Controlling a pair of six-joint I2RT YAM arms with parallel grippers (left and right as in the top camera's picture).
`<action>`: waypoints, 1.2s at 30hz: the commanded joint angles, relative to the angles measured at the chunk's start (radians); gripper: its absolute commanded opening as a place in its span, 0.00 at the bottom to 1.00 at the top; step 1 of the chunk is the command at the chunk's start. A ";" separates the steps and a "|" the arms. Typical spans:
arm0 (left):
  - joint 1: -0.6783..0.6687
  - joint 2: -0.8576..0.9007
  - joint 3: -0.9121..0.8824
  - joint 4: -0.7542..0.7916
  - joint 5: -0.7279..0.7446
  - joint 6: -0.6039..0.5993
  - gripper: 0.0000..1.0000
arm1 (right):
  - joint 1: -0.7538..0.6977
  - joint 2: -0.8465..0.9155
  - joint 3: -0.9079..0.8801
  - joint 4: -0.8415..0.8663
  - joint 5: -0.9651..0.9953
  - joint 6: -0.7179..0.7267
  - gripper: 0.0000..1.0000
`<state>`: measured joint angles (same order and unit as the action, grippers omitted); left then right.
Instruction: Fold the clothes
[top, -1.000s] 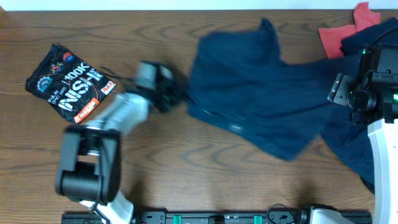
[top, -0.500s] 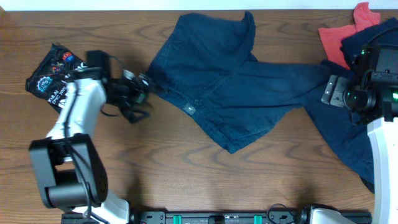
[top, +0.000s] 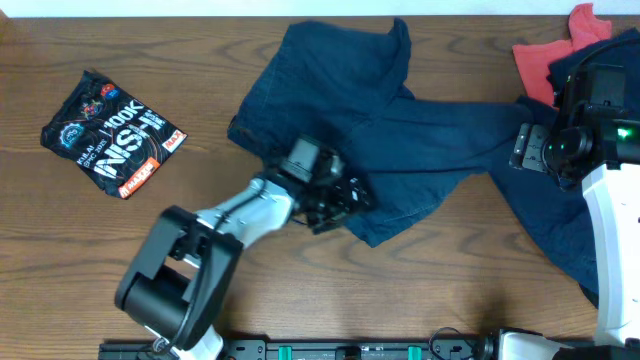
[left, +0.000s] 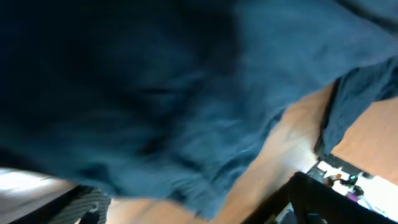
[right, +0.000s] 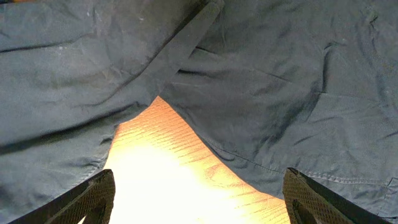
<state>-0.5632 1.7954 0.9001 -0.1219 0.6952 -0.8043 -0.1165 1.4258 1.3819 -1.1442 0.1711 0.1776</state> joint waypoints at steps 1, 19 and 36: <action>-0.071 0.006 -0.005 0.039 -0.099 -0.105 0.76 | -0.010 -0.002 0.010 -0.001 -0.003 -0.010 0.84; 0.504 -0.063 0.003 -0.554 -0.188 0.264 0.06 | -0.010 0.028 0.009 -0.052 -0.102 -0.129 0.80; 0.759 -0.278 0.027 -0.759 0.027 0.444 0.66 | -0.016 0.470 0.009 0.035 -0.174 -0.150 0.01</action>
<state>0.2348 1.5391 0.9058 -0.8619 0.6907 -0.4141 -0.1169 1.8271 1.3830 -1.1343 -0.0113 0.0399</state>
